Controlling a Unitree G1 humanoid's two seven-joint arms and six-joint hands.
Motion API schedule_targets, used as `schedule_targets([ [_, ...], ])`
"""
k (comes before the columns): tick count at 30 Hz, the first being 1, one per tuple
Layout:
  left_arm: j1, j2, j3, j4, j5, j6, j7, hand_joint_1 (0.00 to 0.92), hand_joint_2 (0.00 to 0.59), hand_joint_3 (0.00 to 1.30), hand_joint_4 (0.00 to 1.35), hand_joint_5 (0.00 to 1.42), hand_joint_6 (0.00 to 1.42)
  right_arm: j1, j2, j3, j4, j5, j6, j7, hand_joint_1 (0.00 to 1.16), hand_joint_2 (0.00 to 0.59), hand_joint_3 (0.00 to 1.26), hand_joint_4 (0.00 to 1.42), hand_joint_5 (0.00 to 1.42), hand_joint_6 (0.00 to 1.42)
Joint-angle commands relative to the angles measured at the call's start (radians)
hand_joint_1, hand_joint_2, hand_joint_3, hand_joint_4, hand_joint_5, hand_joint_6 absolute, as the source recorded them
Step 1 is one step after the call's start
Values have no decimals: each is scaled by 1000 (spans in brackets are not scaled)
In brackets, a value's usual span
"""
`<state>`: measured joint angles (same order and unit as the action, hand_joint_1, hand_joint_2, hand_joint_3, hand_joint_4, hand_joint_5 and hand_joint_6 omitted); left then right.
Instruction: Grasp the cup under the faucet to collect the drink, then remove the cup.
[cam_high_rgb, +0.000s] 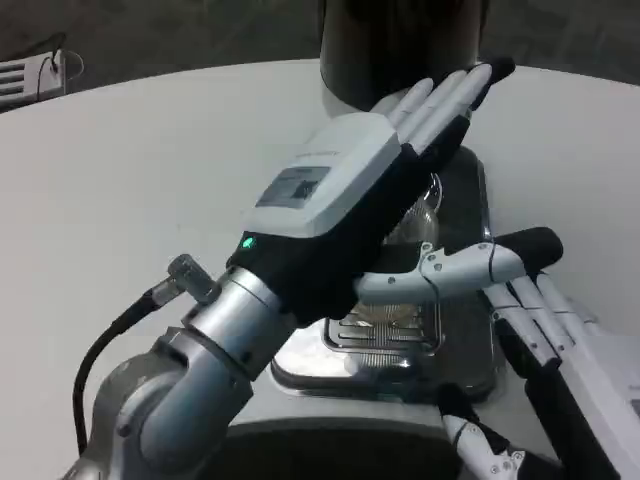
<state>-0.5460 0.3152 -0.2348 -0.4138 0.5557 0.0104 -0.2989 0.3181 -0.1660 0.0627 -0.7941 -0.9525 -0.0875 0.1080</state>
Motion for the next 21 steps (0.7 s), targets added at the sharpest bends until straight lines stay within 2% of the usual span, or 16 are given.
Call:
schedule_targets([
  [1,1,10,-20,-8,7,4,-39,0,144,0,0,0,0,-31,11,7,12,37,31,28,297,441,56,1,3,95],
  [9,4,8,-23,-16,7,9,-39,0,143,0,0,0,0,-123,36,32,46,79,96,54,360,392,56,2,14,126],
  [12,7,7,-23,-20,6,12,-38,0,143,0,0,0,0,-158,54,44,59,87,125,58,420,359,56,31,26,128],
  [21,16,7,-20,-33,8,17,-33,0,147,0,0,0,0,-233,81,65,104,98,178,45,485,310,46,42,37,147],
])
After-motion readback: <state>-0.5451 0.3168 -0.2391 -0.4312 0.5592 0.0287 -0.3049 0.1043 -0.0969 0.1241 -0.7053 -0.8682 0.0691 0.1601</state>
